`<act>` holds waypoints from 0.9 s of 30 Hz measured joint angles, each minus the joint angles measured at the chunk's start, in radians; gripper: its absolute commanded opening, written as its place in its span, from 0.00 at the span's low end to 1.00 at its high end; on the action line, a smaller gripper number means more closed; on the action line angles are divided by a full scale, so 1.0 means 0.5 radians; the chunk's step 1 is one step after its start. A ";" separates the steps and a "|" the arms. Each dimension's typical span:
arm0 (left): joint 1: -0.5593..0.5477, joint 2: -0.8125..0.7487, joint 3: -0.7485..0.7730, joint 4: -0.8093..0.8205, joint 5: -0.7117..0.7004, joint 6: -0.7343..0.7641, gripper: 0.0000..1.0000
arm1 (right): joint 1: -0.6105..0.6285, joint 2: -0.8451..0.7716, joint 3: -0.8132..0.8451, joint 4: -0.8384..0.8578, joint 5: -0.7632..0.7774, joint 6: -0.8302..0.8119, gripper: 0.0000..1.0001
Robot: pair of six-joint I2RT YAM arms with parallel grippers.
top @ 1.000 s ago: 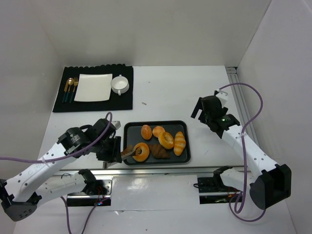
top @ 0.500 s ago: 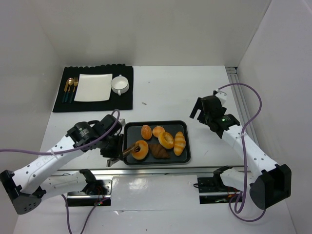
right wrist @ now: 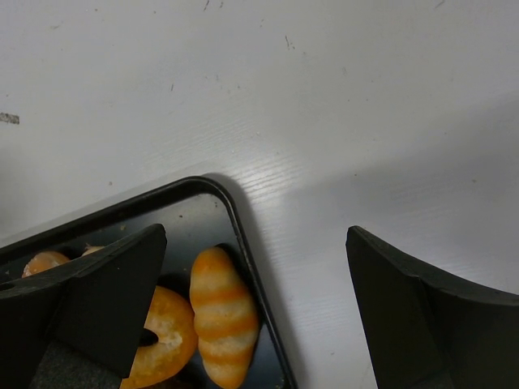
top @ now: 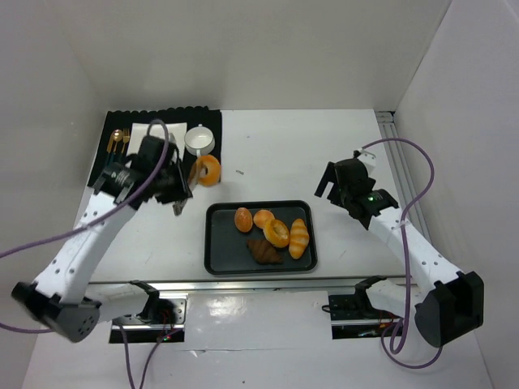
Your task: Place the bread
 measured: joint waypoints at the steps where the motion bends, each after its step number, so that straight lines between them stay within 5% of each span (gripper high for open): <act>1: 0.130 0.079 0.017 0.098 0.011 0.035 0.02 | 0.000 0.000 0.000 0.002 0.001 -0.001 0.99; 10: 0.932 0.972 0.418 0.668 0.176 0.188 0.09 | 0.002 0.060 0.059 0.008 0.003 -0.008 0.99; 18: 1.051 1.521 0.921 0.688 0.243 0.227 0.25 | 0.015 0.160 0.065 0.021 -0.031 -0.006 0.99; 24: 1.051 1.778 1.131 0.645 0.252 0.259 0.64 | 0.017 0.195 0.065 0.027 -0.033 0.000 0.99; 27: 1.051 1.775 1.112 0.605 0.247 0.269 0.64 | 0.017 0.195 0.065 0.026 -0.015 0.001 0.99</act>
